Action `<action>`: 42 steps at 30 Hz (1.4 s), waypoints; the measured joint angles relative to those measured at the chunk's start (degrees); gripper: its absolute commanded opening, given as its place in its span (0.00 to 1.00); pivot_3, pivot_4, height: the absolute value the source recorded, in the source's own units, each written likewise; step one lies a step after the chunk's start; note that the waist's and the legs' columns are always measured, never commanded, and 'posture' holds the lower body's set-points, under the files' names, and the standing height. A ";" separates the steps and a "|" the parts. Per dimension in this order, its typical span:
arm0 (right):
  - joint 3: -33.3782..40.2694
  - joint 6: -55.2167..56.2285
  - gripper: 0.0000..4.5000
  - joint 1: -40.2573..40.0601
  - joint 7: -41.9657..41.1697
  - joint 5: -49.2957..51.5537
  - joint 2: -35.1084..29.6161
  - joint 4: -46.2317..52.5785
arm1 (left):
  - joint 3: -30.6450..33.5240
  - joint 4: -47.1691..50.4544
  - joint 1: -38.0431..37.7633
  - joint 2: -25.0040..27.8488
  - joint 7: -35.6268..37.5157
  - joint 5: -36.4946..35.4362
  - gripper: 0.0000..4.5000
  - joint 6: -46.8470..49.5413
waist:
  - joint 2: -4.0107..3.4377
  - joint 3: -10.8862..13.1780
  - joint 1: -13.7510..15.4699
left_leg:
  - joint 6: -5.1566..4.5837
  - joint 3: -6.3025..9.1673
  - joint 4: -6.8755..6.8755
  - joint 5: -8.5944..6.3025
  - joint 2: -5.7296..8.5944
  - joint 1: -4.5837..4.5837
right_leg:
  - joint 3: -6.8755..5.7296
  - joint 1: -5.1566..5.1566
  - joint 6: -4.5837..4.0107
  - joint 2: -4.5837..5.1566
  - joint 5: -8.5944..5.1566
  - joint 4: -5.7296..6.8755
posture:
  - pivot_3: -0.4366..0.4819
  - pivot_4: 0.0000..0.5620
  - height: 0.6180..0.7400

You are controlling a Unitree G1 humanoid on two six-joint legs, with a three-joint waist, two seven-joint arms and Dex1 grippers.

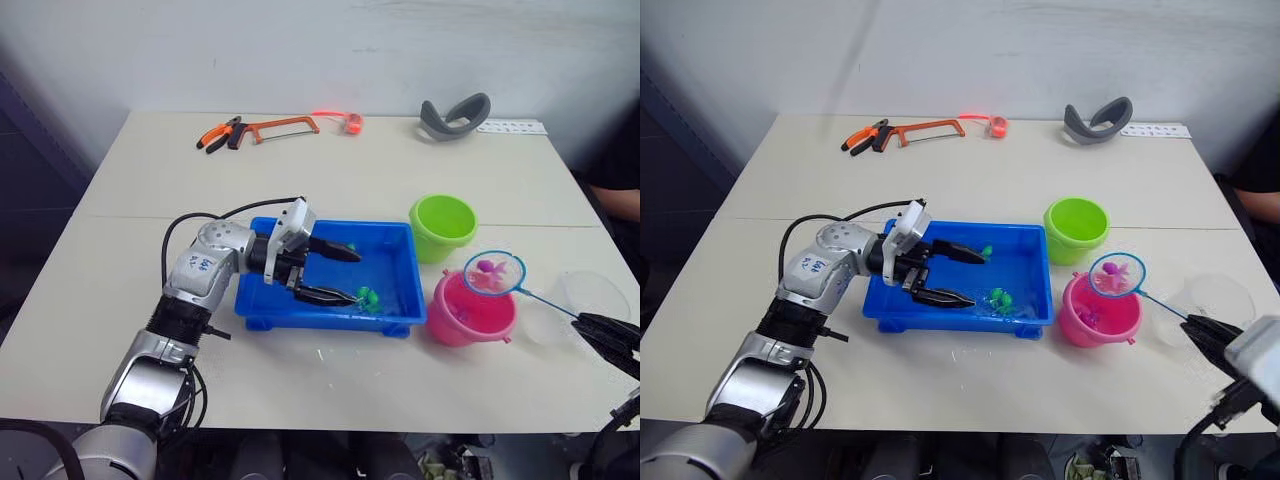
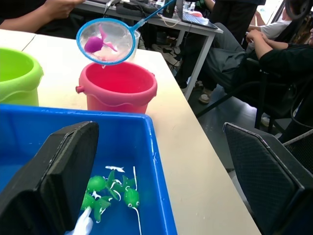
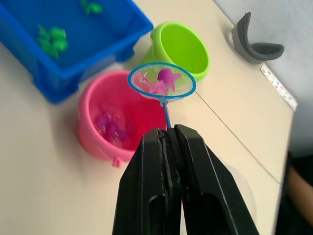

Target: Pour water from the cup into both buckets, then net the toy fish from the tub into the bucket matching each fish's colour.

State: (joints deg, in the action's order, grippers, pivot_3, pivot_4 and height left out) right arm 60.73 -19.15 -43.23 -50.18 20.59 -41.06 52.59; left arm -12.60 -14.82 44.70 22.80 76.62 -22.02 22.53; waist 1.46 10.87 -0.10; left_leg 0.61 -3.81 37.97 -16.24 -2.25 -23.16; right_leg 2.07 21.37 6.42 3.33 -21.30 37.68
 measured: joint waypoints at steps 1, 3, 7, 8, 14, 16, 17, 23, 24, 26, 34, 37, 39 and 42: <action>-0.83 5.30 0.00 -0.95 -0.59 -4.56 -0.01 -1.26 | 0.00 -0.30 0.07 -0.22 0.26 0.06 0.99 -0.30 | 0.00 0.00 0.00 | 0.00 0.00 0.00 0.00 0.04 0.00 | 0.00 0.00 0.00 0.02 0.00 0.00 | 0.48 0.27 1.00; -1.97 17.13 0.00 -2.46 -1.56 -14.35 -0.46 -4.99 | 0.02 -1.56 0.36 -0.43 0.53 0.25 0.99 -0.84 | 0.00 0.00 -0.02 | 0.00 -0.01 0.00 0.00 0.13 0.01 | 0.01 0.00 0.02 0.04 0.00 -0.01 | 0.48 0.27 1.00; -1.59 41.53 0.00 -2.29 0.57 -30.82 -3.49 -12.68 | 0.07 -2.42 1.02 -1.07 0.57 0.75 0.99 -1.69 | 0.00 0.00 -0.07 | 0.07 -0.03 0.01 0.06 0.20 0.02 | 0.02 -0.01 0.05 0.09 0.01 0.00 | 0.48 0.27 1.00; -1.10 46.65 0.00 -1.70 2.05 -34.19 -4.02 -14.45 | 0.10 -2.56 1.32 -1.38 0.56 0.79 0.99 -1.82 | 0.00 0.00 -0.07 | 0.09 -0.03 0.01 0.07 0.22 0.02 | 0.02 -0.01 0.06 0.09 0.00 0.00 | 0.48 0.27 1.00; 1.68 65.79 0.00 0.47 9.69 -42.74 -5.29 -25.84 | 0.33 -3.61 1.53 -1.83 0.34 0.94 0.99 -2.15 | 0.00 0.00 -0.03 | 0.16 -0.02 0.00 0.13 0.21 0.03 | 0.02 -0.02 0.07 0.15 0.00 0.01 | 0.48 0.27 1.00; 1.58 64.84 0.00 0.38 9.81 -40.31 -4.94 -27.29 | 0.33 -3.74 1.52 -1.82 0.30 1.11 0.99 -2.41 | 0.00 0.00 -0.05 | 0.16 -0.02 0.00 0.15 0.14 0.05 | 0.02 -0.05 0.07 0.18 0.00 0.03 | 0.48 0.27 1.00; 1.08 62.36 0.00 0.31 9.58 -36.67 -4.49 -27.43 | 0.33 -3.79 1.53 -1.73 0.31 1.31 0.99 -2.77 | 0.00 0.00 -0.06 | 0.16 -0.02 0.00 0.15 0.02 0.08 | 0.03 -0.08 0.07 0.18 0.00 0.03 | 0.48 0.27 1.00; -4.45 37.75 0.00 5.86 8.01 -12.22 -7.67 -19.68 | 0.26 -6.55 1.45 1.60 0.78 4.84 0.99 -6.82 | 0.00 0.01 -1.30 | 0.12 -0.01 -0.11 0.06 -0.21 0.99 | 0.04 -1.04 0.00 0.19 -0.03 -0.11 | 0.48 0.27 1.00; -5.40 34.72 0.00 7.16 7.62 -10.01 -9.43 -18.18 | 0.24 -6.62 1.44 2.33 0.90 5.52 0.99 -7.65 | -0.01 0.01 -1.48 | -0.04 0.04 -0.16 -0.04 -0.21 1.00 | 0.05 -1.06 -0.01 0.21 -0.03 -0.13 | 0.48 0.27 1.00; -8.89 28.83 0.00 10.48 6.77 -6.97 -12.99 -15.88 | 0.24 -6.62 1.22 3.24 1.13 6.65 0.99 -9.05 | -0.01 0.01 -1.47 | -0.06 0.13 -0.21 -0.05 -0.23 0.98 | 0.07 -1.08 -0.04 0.20 -0.02 -0.17 | 0.48 0.27 1.00; -36.02 17.23 0.00 33.91 5.38 -5.56 -23.15 -17.15 | 1.19 -2.30 -4.62 8.10 -0.41 7.74 0.99 -7.54 | -0.01 0.02 -1.41 | 0.10 0.14 -0.18 0.00 -0.35 0.64 | 0.11 -0.73 -0.05 0.24 -0.03 -0.24 | 0.48 0.27 1.00; -44.55 17.11 0.00 40.29 4.26 -8.81 -23.31 -20.55 | 1.53 1.70 -6.67 9.37 -1.82 7.70 0.99 -5.70 | -0.02 0.02 -1.27 | 0.07 0.15 -0.07 -0.02 -0.32 0.56 | 0.08 -0.74 -0.05 0.29 -0.03 -0.24 | 0.48 0.27 1.00; -49.69 18.59 0.00 43.21 2.72 -11.96 -23.31 -23.79 | 1.98 4.53 -8.26 9.92 -3.13 7.68 0.99 -4.14 | -0.02 0.02 -1.29 | 0.04 0.14 -0.02 -0.03 -0.30 0.56 | 0.08 -0.75 -0.04 0.30 -0.03 -0.24 | 0.48 0.27 1.00; -53.81 21.63 0.00 44.99 1.08 -15.77 -23.31 -26.91 | 2.97 8.05 -10.45 11.09 -4.57 6.96 0.99 -1.62 | -0.02 0.02 -1.45 | 0.05 0.13 -0.02 -0.04 -0.34 0.55 | 0.10 -0.72 -0.04 0.30 -0.03 -0.22 | 0.48 0.27 1.00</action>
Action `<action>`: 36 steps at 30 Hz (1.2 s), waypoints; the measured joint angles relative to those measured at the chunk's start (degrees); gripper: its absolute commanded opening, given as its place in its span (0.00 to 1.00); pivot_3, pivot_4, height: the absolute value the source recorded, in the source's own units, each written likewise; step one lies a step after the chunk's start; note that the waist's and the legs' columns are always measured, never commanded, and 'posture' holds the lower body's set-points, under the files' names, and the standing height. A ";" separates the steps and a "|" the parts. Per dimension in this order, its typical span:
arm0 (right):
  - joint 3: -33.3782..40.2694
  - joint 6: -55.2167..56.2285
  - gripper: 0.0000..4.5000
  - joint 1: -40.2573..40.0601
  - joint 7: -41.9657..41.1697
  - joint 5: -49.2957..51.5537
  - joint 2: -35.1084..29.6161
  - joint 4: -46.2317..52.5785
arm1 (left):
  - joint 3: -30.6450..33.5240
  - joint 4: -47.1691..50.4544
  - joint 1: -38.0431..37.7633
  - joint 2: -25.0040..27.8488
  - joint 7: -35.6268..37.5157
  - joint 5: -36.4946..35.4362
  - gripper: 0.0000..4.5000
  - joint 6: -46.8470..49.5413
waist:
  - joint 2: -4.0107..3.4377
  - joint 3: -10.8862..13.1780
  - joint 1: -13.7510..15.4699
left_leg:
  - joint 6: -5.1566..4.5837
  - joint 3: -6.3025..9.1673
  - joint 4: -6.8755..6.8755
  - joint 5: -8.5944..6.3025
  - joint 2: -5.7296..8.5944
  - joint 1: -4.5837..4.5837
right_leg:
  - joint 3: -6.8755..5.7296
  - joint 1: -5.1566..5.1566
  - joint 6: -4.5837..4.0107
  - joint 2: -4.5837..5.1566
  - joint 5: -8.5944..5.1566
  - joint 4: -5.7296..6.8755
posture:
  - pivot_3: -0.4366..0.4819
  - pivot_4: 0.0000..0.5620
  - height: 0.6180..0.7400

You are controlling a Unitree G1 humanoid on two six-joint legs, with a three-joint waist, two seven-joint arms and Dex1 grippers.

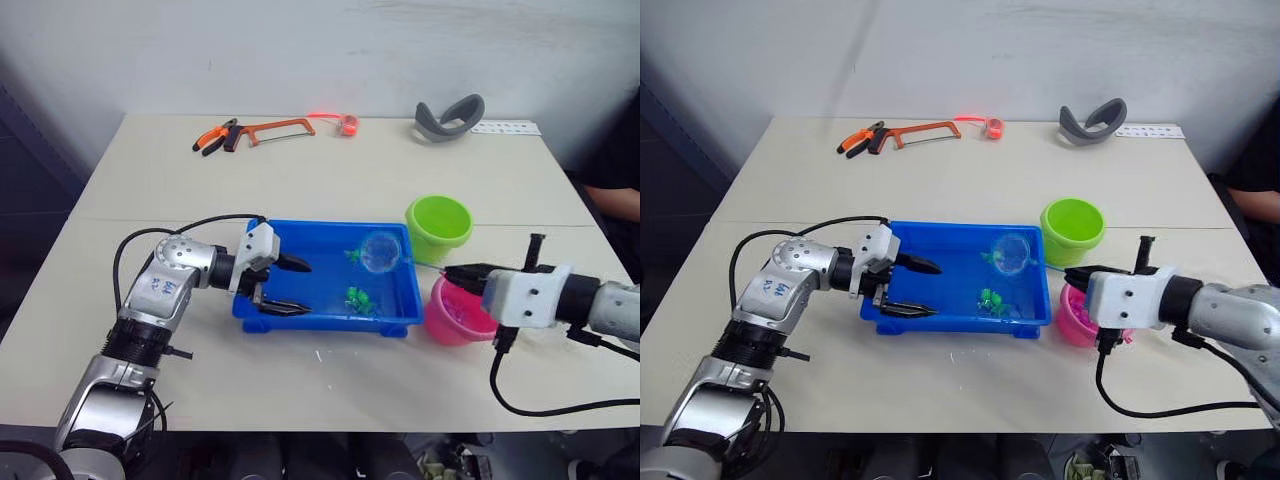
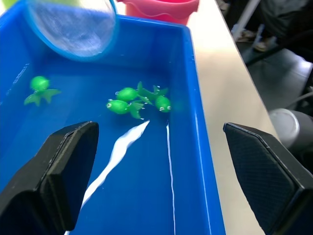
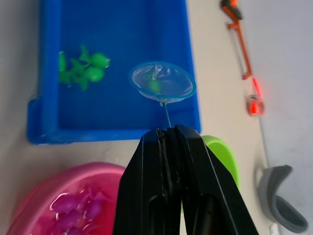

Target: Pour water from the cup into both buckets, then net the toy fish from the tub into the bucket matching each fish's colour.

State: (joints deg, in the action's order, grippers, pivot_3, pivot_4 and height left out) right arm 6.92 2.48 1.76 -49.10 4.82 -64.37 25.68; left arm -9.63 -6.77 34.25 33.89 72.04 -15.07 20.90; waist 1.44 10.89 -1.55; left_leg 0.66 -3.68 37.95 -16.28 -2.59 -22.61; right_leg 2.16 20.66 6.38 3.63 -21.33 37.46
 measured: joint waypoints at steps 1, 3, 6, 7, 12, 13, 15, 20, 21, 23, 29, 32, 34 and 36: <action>-0.83 0.85 0.00 0.43 -0.38 -1.06 0.00 -0.89 | 0.49 1.36 -0.78 0.54 -0.40 -0.47 0.99 1.08 | 0.00 0.00 -0.03 | 0.00 0.00 -0.01 0.00 -0.01 0.01 | 0.00 0.00 0.00 0.00 0.00 0.02 | 0.48 0.27 1.00; -2.08 2.30 0.00 1.41 -0.95 -2.91 0.06 -2.43 | 1.57 4.42 -2.50 1.21 -1.43 -1.38 0.99 3.05 | -0.01 0.00 -0.04 | 0.02 -0.01 -0.02 0.00 -0.06 0.02 | 0.00 0.01 0.00 0.01 0.00 0.03 | 0.48 0.27 1.00; -2.52 3.79 0.00 2.10 -1.65 -3.97 0.63 -3.31 | 1.87 7.13 -4.10 1.33 -2.69 -1.79 0.99 5.00 | -0.01 0.00 -0.03 | 0.04 0.00 -0.01 0.00 -0.07 0.04 | -0.01 -0.01 0.00 -0.01 0.00 0.04 | 0.48 0.27 1.00; -2.68 3.96 0.00 2.18 -1.92 -4.11 0.92 -3.38 | 1.88 7.72 -4.37 1.43 -3.19 -1.82 0.99 5.60 | -0.01 0.00 -0.04 | 0.04 -0.01 -0.01 0.00 -0.07 0.06 | -0.01 -0.01 -0.01 -0.01 0.00 0.05 | 0.48 0.27 1.00; -2.80 4.27 0.00 2.40 -3.19 -4.05 2.00 -3.42 | 2.21 10.06 -4.76 2.43 -4.56 -2.82 0.99 7.92 | -0.01 0.00 -0.01 | 0.04 -0.02 -0.01 0.00 -0.04 0.08 | -0.03 -0.04 -0.01 -0.01 0.00 0.05 | 0.48 0.27 1.00; -2.80 4.63 0.00 2.47 -3.68 -4.05 1.98 -3.53 | 2.28 10.60 -4.83 2.54 -4.67 -2.96 0.99 8.17 | -0.01 0.00 0.00 | 0.04 -0.02 -0.01 0.00 -0.04 0.08 | -0.03 -0.04 0.00 -0.01 0.00 0.04 | 0.48 0.27 1.00; -2.81 6.70 0.00 3.15 -5.78 -4.15 1.23 -4.15 | 2.25 11.06 -4.83 2.80 -4.58 -3.52 0.99 8.87 | -0.02 0.01 -0.03 | 0.04 -0.05 -0.01 -0.01 -0.04 0.10 | -0.06 -0.04 0.00 -0.02 0.00 0.05 | 0.48 0.27 1.00; -3.08 12.30 0.00 5.09 -10.67 -4.57 -2.05 -6.91 | 2.17 11.07 -4.69 3.28 -3.76 -3.77 0.99 9.40 | -0.02 0.01 -0.05 | 0.03 -0.07 -0.02 -0.02 -0.05 0.15 | -0.09 -0.06 -0.01 -0.02 0.00 0.04 | 0.48 0.27 1.00; -3.79 13.65 0.00 5.90 -11.59 -4.69 -2.55 -7.65 | 2.13 11.07 -4.47 3.30 -3.64 -3.78 0.99 9.59 | -0.02 0.01 -0.06 | 0.03 -0.08 -0.02 -0.02 -0.06 0.15 | -0.08 -0.06 -0.01 -0.02 0.00 0.04 | 0.48 0.27 1.00; -4.81 16.46 0.00 7.44 -13.39 -5.05 -3.05 -8.93 | 1.84 11.07 -3.55 3.29 -3.45 -3.80 0.99 9.64 | -0.02 0.01 -0.07 | 0.03 -0.09 -0.02 -0.02 -0.05 0.16 | -0.09 -0.06 -0.01 -0.02 0.00 0.04 | 0.48 0.27 1.00; -6.71 16.53 0.00 9.72 -16.60 -3.43 -3.02 -10.31 | 1.76 11.09 -3.32 3.26 -3.14 -3.84 0.99 9.68 | -0.02 0.01 -0.04 | 0.05 -0.10 -0.02 -0.01 -0.07 0.16 | -0.07 -0.06 -0.01 0.04 -0.01 0.04 | 0.48 0.27 1.00; -6.69 13.18 0.00 9.60 -16.51 -1.81 -2.23 -9.58 | 1.76 11.43 -3.34 3.26 -3.14 -4.02 0.99 9.74 | -0.02 0.01 -0.05 | 0.05 -0.09 -0.02 -0.01 -0.09 0.17 | -0.08 -0.07 -0.01 0.13 0.00 0.04 | 0.48 0.27 1.00; -6.68 10.22 0.00 8.56 -16.21 -0.60 -1.08 -8.18 | 1.77 12.30 -3.42 3.27 -3.14 -4.19 0.99 9.89 | -0.02 0.01 -0.02 | 0.06 -0.07 -0.02 -0.02 -0.10 0.16 | -0.07 -0.07 -0.02 0.15 -0.01 0.04 | 0.48 0.27 1.00; -6.68 7.86 0.00 7.59 -15.81 0.01 0.08 -6.76 | 1.77 13.10 -3.47 3.31 -3.11 -4.73 0.99 10.20 | -0.02 0.01 -0.03 | 0.07 -0.08 -0.02 -0.02 -0.09 0.16 | -0.08 -0.07 -0.01 0.15 -0.01 0.04 | 0.48 0.27 1.00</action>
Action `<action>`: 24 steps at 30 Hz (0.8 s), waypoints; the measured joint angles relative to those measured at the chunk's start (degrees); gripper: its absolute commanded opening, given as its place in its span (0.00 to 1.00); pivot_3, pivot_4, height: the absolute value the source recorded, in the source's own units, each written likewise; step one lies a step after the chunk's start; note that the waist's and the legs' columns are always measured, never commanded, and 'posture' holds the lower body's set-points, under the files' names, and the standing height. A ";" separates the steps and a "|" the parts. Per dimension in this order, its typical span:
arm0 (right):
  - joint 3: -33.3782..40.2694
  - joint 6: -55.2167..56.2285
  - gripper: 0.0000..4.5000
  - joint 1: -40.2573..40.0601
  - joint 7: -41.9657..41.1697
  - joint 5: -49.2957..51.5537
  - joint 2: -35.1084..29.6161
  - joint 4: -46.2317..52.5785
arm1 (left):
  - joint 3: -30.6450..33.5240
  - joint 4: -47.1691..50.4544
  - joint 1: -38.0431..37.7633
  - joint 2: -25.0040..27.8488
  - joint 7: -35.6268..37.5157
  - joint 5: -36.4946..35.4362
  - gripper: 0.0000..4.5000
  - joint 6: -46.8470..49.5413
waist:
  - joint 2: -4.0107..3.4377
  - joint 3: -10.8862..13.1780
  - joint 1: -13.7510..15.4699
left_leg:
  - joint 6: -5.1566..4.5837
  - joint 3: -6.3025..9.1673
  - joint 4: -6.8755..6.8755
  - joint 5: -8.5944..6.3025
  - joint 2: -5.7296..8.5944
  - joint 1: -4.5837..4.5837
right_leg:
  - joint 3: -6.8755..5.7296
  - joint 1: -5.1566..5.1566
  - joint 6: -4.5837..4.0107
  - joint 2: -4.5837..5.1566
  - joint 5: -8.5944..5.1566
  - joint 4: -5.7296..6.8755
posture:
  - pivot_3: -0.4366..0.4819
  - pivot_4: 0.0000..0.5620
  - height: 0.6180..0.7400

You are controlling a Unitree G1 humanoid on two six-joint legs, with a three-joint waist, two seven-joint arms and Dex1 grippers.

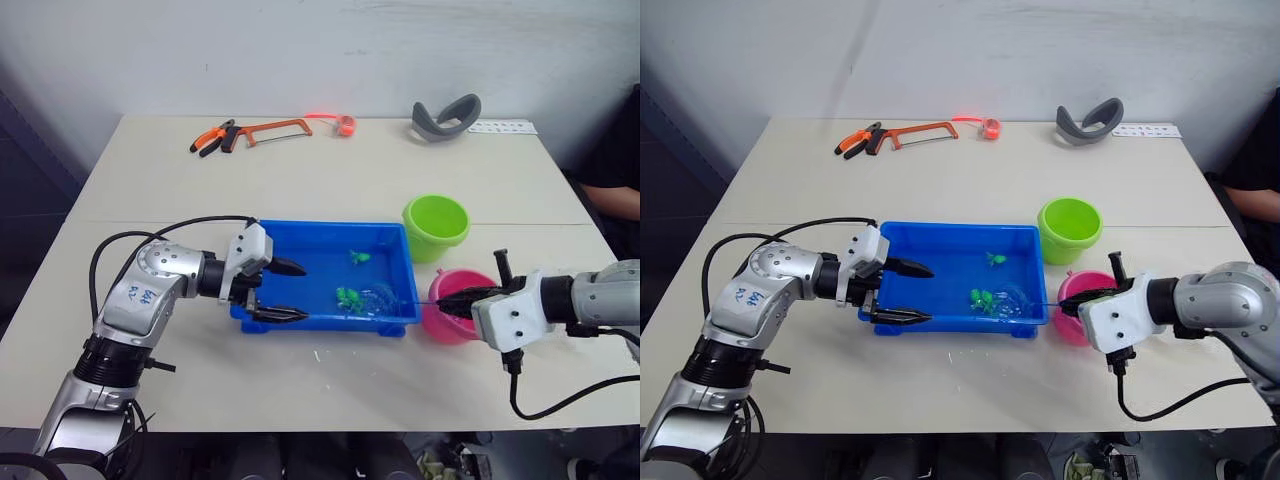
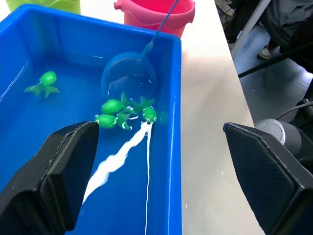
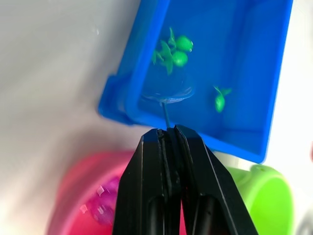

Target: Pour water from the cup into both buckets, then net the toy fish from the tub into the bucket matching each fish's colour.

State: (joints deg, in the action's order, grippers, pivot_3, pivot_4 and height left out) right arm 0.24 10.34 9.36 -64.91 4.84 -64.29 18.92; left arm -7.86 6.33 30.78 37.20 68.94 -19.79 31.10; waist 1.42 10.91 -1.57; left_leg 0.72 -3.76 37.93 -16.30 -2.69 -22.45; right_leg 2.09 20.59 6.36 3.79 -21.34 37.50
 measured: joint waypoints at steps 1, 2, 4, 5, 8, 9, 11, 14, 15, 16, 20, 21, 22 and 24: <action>0.00 -0.75 0.00 -0.32 0.19 0.06 0.14 0.45 | 0.00 0.05 -0.02 0.02 0.01 -0.17 0.99 0.09 | 0.00 0.00 0.00 | 0.00 0.00 0.00 0.00 0.01 0.00 | 0.00 0.00 0.00 0.00 0.00 0.00 | 0.48 0.27 1.00; 0.05 -1.66 0.00 -0.60 0.50 0.15 0.42 0.95 | 0.00 0.10 -0.12 0.16 0.02 -0.24 0.99 0.17 | 0.00 0.00 0.00 | 0.00 0.00 0.00 0.00 0.00 0.00 | 0.00 0.00 0.00 -0.01 0.00 0.00 | 0.48 0.27 1.00; 0.05 -3.69 0.00 -0.77 1.21 0.79 1.75 1.64 | 0.00 0.12 -0.25 0.61 0.03 -0.34 0.99 0.34 | 0.00 0.00 -0.01 | 0.00 0.00 0.00 0.00 -0.01 0.01 | 0.00 0.00 0.00 -0.02 0.00 0.01 | 0.48 0.27 1.00; 0.05 -5.00 0.00 -0.78 1.76 1.19 2.54 2.01 | 0.01 0.18 -0.25 0.88 0.04 -0.43 0.99 0.45 | 0.00 0.00 -0.01 | 0.00 0.00 0.00 0.00 0.00 0.01 | 0.00 0.00 0.00 -0.02 0.00 0.01 | 0.48 0.27 1.00; 0.05 -8.47 0.00 -0.52 2.83 1.81 3.95 3.30 | 0.01 0.26 -0.25 1.33 0.12 -0.73 0.99 0.76 | 0.00 0.00 -0.01 | 0.01 0.00 0.00 0.00 0.00 0.00 | -0.01 0.01 0.00 -0.02 0.00 0.01 | 0.48 0.27 1.00; 0.06 -8.98 0.00 -0.37 2.84 1.82 3.94 3.36 | 0.01 0.28 -0.25 1.42 0.14 -0.83 0.99 0.78 | 0.00 0.00 -0.01 | 0.01 0.00 0.00 -0.01 0.00 0.00 | -0.01 0.01 0.00 -0.03 0.00 0.00 | 0.48 0.27 1.00; 0.17 -9.14 0.00 -0.45 2.37 1.79 3.47 3.37 | 0.01 0.33 -0.25 1.59 0.25 -1.19 0.99 0.79 | 0.00 0.00 -0.01 | 0.00 -0.01 0.00 -0.01 0.01 0.00 | -0.01 0.01 0.00 -0.03 0.00 0.00 | 0.48 0.27 1.00; 0.18 -7.88 0.00 -0.87 1.67 1.36 2.33 3.30 | 0.00 0.34 -0.25 1.65 0.51 -1.22 0.99 0.79 | 0.00 0.00 0.04 | -0.01 -0.01 0.00 -0.02 0.02 0.00 | -0.01 0.00 0.00 -0.03 0.00 -0.02 | 0.48 0.27 1.00; 0.18 -7.63 0.00 -0.94 1.57 1.10 2.20 3.29 | 0.00 0.34 -0.25 1.69 0.54 -1.22 0.99 0.79 | 0.00 0.00 0.03 | -0.01 -0.01 0.00 -0.02 0.02 0.00 | -0.01 0.00 0.00 -0.03 0.00 -0.02 | 0.48 0.27 1.00; 0.18 -7.22 0.00 -1.14 1.55 0.84 2.18 3.20 | 0.00 0.34 -0.25 1.69 0.56 -1.23 0.99 0.79 | 0.00 0.00 0.02 | -0.01 -0.01 0.00 -0.02 0.02 0.00 | 0.00 0.00 0.00 -0.03 0.00 -0.03 | 0.48 0.27 1.00; 0.18 -6.37 0.00 -1.62 1.55 0.32 2.18 3.15 | 0.00 0.38 -0.29 1.70 0.59 -1.23 0.99 0.79 | 0.00 0.00 0.00 | -0.01 -0.01 0.00 -0.02 0.01 0.00 | -0.01 0.00 0.00 -0.04 0.00 -0.02 | 0.48 0.27 1.00; 0.18 -6.20 0.00 -1.67 1.55 0.20 2.18 3.15 | 0.00 0.41 -0.31 1.71 0.60 -1.23 0.99 0.79 | 0.00 0.00 0.00 | -0.01 -0.01 0.00 -0.02 0.01 0.00 | -0.01 0.00 0.00 -0.05 0.00 -0.02 | 0.48 0.27 1.00; 0.17 -6.11 0.00 -1.69 1.55 0.19 2.19 3.15 | 0.00 0.43 -0.35 1.78 0.64 -1.23 0.99 0.78 | 0.00 0.00 0.00 | -0.01 -0.01 0.00 -0.02 0.01 0.00 | -0.01 0.00 0.00 -0.05 0.00 -0.02 | 0.48 0.27 1.00; 0.08 -6.22 0.00 -1.64 1.79 0.19 2.83 3.16 | -0.07 0.45 -0.99 2.74 0.94 -1.09 0.99 0.36 | 0.00 0.00 -0.02 | 0.00 0.00 -0.02 -0.01 0.00 0.00 | 0.00 0.00 -0.01 -0.05 0.00 -0.02 | 0.48 0.27 1.00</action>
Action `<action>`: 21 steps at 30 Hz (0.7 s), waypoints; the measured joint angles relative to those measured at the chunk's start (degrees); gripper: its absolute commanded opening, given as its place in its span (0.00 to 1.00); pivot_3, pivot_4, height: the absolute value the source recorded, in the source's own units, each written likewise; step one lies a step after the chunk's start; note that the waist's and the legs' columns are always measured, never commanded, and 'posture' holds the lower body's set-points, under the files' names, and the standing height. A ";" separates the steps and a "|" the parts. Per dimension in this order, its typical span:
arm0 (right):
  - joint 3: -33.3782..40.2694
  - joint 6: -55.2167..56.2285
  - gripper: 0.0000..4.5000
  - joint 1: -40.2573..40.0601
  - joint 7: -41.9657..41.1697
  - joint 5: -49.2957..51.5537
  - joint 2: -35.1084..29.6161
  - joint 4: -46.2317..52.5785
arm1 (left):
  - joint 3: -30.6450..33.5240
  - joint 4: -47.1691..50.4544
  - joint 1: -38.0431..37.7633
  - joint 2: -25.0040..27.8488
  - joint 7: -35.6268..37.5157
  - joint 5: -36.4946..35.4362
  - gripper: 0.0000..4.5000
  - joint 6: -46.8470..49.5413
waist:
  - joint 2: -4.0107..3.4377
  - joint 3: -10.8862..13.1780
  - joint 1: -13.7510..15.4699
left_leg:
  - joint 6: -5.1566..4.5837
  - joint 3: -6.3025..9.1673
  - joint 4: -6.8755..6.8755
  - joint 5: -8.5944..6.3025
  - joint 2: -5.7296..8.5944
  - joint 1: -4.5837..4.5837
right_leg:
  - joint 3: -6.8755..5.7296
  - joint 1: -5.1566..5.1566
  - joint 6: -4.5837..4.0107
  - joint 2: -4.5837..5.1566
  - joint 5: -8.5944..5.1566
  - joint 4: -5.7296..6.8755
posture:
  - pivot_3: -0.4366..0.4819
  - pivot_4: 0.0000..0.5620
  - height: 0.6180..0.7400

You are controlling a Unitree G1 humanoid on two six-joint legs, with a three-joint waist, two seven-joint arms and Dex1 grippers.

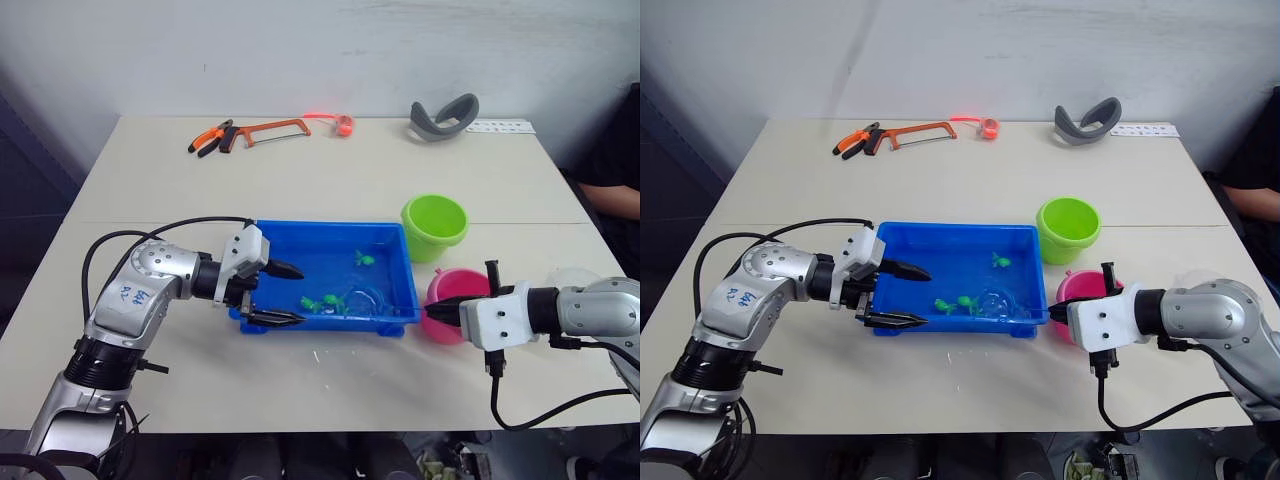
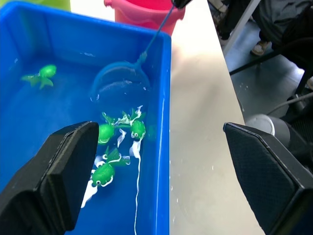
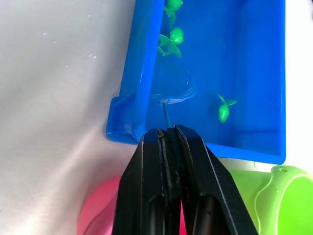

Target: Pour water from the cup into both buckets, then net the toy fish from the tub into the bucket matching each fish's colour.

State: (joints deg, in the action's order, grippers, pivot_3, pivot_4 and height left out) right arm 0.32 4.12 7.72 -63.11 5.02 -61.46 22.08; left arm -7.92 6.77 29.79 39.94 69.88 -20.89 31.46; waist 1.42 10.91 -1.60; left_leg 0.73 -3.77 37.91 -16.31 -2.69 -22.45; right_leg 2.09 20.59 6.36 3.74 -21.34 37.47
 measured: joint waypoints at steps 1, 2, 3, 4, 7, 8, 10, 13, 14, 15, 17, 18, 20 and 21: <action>-0.04 -0.53 0.00 0.08 0.18 0.07 0.55 0.00 | -0.02 0.00 -0.14 0.23 0.16 0.04 0.99 -0.18 | 0.00 0.00 -0.02 | 0.00 0.00 0.00 0.00 -0.01 0.00 | 0.00 0.01 0.00 0.00 0.00 0.00 | 0.48 0.27 1.00; -0.04 -0.87 0.00 0.18 0.33 0.12 1.06 0.00 | -0.03 0.00 -0.17 0.31 0.28 0.06 0.99 -0.29 | 0.00 0.00 -0.03 | 0.00 0.00 0.00 0.00 -0.02 0.00 | 0.00 0.01 0.00 0.00 0.00 0.00 | 0.48 0.27 1.00; -0.07 -0.94 0.00 0.20 0.36 0.18 1.17 0.00 | -0.03 0.00 -0.17 0.31 0.30 0.07 0.99 -0.32 | 0.00 0.00 -0.02 | 0.00 0.00 0.00 0.00 -0.01 0.00 | 0.00 0.01 0.00 0.00 0.00 0.00 | 0.48 0.27 1.00; -0.10 -2.39 0.00 0.56 0.74 0.90 1.78 0.04 | -0.03 0.00 -0.17 0.46 0.32 0.07 0.99 -0.36 | 0.00 0.00 0.00 | 0.00 0.00 0.00 0.00 -0.01 0.00 | -0.01 0.01 -0.01 0.00 0.00 0.01 | 0.48 0.27 1.00; -0.01 -9.19 0.00 2.98 2.66 4.54 4.38 0.35 | -0.03 0.00 -0.17 0.63 0.29 0.06 0.99 -0.38 | 0.00 0.00 -0.01 | 0.00 0.00 0.00 0.00 -0.01 0.00 | 0.00 0.01 -0.01 0.04 0.00 0.02 | 0.48 0.27 1.00; 0.03 -10.62 0.00 3.37 2.97 5.21 4.49 0.46 | -0.02 -0.01 -0.17 0.63 0.27 0.06 0.99 -0.38 | 0.00 0.00 0.01 | 0.00 0.01 -0.01 -0.01 -0.01 0.00 | 0.00 0.01 -0.01 0.05 0.00 0.01 | 0.48 0.27 1.00; 0.04 -11.60 0.00 3.69 3.13 5.53 4.49 0.49 | -0.03 -0.01 -0.17 0.63 0.23 0.06 0.99 -0.38 | 0.00 0.00 0.00 | 0.00 0.01 -0.01 -0.01 -0.01 -0.01 | 0.00 0.01 -0.01 0.05 -0.01 0.00 | 0.48 0.27 1.00; 0.04 -12.41 0.00 4.07 3.23 5.64 4.49 0.53 | -0.03 -0.01 -0.17 0.61 0.19 0.05 0.99 -0.38 | 0.00 0.00 0.01 | 0.00 0.01 -0.02 -0.02 -0.01 -0.02 | -0.01 0.01 -0.01 0.05 -0.01 0.00 | 0.48 0.27 1.00; 0.05 -13.02 0.00 4.30 3.30 5.64 4.48 0.68 | -0.02 -0.01 -0.17 0.60 0.17 0.05 0.99 -0.38 | 0.00 0.00 0.03 | 0.00 0.01 -0.02 -0.02 -0.01 -0.02 | -0.01 0.01 -0.01 0.06 -0.01 -0.02 | 0.48 0.27 1.00; 0.05 -13.11 0.00 4.35 3.30 5.63 4.46 0.73 | -0.02 -0.01 -0.17 0.60 0.15 0.06 0.99 -0.38 | 0.00 0.00 0.04 | -0.01 0.02 -0.02 -0.02 -0.01 -0.02 | 0.00 0.01 -0.01 0.07 -0.01 -0.02 | 0.48 0.27 1.00; 0.39 -13.20 0.00 4.25 2.96 5.49 3.01 1.48 | -0.03 -0.01 -0.17 0.56 -0.10 0.05 0.99 -0.38 | 0.00 0.00 0.04 | -0.07 0.02 -0.02 -0.05 0.01 -0.04 | -0.01 0.01 -0.01 0.11 -0.01 -0.04 | 0.48 0.27 1.00; 0.68 -12.90 0.00 4.19 2.70 5.19 2.72 1.48 | -0.03 -0.01 -0.16 0.56 -0.13 0.05 0.99 -0.38 | 0.00 0.00 0.03 | -0.08 0.01 -0.02 -0.06 0.01 -0.04 | -0.01 0.01 -0.01 0.11 0.00 -0.04 | 0.48 0.27 1.00; 1.16 -10.83 0.00 4.17 2.07 3.99 1.62 1.47 | -0.35 -0.08 -0.16 0.80 0.35 0.56 0.99 -1.22 | 0.00 0.00 0.01 | -0.07 0.01 -0.04 -0.06 0.01 -0.03 | -0.01 0.02 -0.01 0.09 -0.01 -0.05 | 0.48 0.27 1.00; 1.16 -10.19 0.00 4.16 2.05 3.61 1.41 1.47 | -0.55 -0.17 -0.16 0.91 0.47 0.80 0.99 -1.60 | 0.00 0.00 0.01 | -0.07 0.00 -0.04 -0.06 0.01 -0.04 | -0.01 0.02 -0.01 0.09 -0.01 -0.05 | 0.48 0.27 1.00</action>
State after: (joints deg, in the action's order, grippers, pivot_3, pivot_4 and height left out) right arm 1.47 -6.06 11.88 -61.07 8.63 -60.06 23.55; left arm -8.47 6.61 29.62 40.85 70.35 -20.08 29.86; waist 1.41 10.91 -1.59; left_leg 0.65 -3.76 37.87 -16.37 -2.68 -22.49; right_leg 2.08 20.61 6.34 3.83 -21.35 37.42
